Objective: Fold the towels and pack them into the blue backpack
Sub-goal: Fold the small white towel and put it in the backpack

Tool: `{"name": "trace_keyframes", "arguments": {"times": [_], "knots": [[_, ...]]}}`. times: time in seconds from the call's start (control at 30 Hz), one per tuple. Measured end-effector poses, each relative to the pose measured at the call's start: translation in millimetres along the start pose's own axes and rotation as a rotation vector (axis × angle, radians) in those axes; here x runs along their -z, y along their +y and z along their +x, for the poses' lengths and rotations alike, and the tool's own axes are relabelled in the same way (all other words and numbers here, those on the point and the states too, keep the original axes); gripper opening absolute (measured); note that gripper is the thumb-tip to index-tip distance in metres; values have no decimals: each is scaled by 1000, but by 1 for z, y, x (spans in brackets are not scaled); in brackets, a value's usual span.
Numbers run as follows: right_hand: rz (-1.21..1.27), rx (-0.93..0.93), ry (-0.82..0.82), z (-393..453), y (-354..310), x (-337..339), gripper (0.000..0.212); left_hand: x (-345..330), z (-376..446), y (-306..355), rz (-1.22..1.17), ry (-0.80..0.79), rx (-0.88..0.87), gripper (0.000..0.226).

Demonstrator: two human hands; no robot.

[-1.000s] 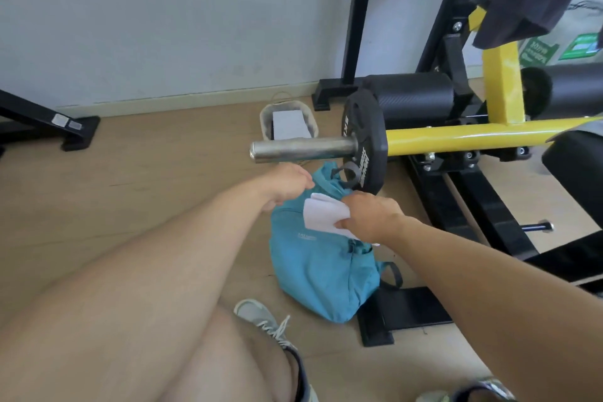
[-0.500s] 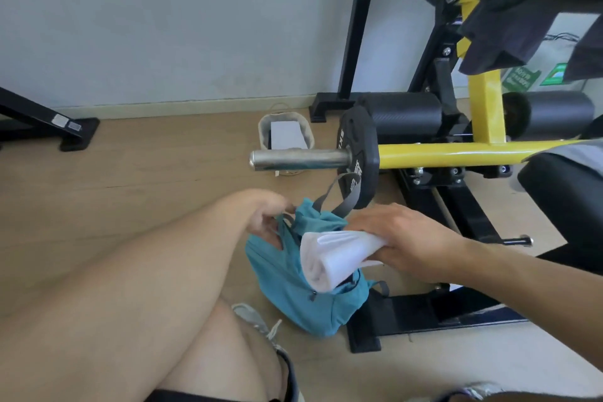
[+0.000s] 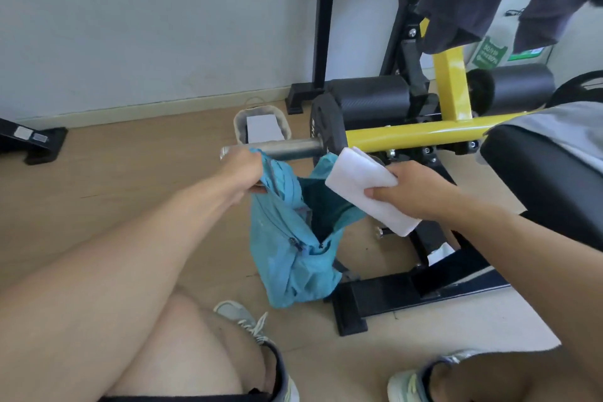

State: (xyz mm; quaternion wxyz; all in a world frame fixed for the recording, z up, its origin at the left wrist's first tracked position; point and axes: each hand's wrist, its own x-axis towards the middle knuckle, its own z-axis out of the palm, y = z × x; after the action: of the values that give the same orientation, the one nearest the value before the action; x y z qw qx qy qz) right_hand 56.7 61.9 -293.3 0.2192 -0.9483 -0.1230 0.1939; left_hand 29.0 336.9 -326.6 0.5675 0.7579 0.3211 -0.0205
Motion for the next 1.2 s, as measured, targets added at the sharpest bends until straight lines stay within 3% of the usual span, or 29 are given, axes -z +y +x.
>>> {"name": "trace_keyframes", "arguments": {"times": [0.17, 0.3, 0.43, 0.5, 0.6, 0.67, 0.77, 0.87, 1.03, 1.13, 1.2], "knots": [[-74, -214, -153, 16, 28, -3, 50, 1, -7, 16, 19, 74, -213, 37], [-92, -234, -178, 21, 28, -11, 54, 2, -28, 32, 46, 101, -329, 52], [-141, -224, -178, 20, 22, -12, 42, 0, -39, 34, 181, 7, -324, 14], [-259, -222, -142, 17, 17, -15, 42, -2, -42, 33, 309, 9, -271, 22], [-391, -138, -29, 9, -1, -26, 44, -5, -46, 33, 419, 33, -287, 15], [-257, -50, -55, 5, -17, -37, 48, -8, -48, 34, 448, 41, -292, 29], [-6, -32, -160, 2, -33, -60, 49, -17, -55, 37, 514, 21, -332, 31], [136, -22, -153, 11, -25, -90, 45, -30, -69, 38, 560, -11, -387, 30], [142, -108, -212, 15, -11, -116, 33, -38, -84, 38, 517, -72, -470, 28], [130, -141, -210, 17, 8, -133, 48, -36, -87, 40, 405, -39, -476, 28], [146, -177, -223, 15, 18, -137, 41, -35, -86, 43, 340, 2, -487, 33]]}}
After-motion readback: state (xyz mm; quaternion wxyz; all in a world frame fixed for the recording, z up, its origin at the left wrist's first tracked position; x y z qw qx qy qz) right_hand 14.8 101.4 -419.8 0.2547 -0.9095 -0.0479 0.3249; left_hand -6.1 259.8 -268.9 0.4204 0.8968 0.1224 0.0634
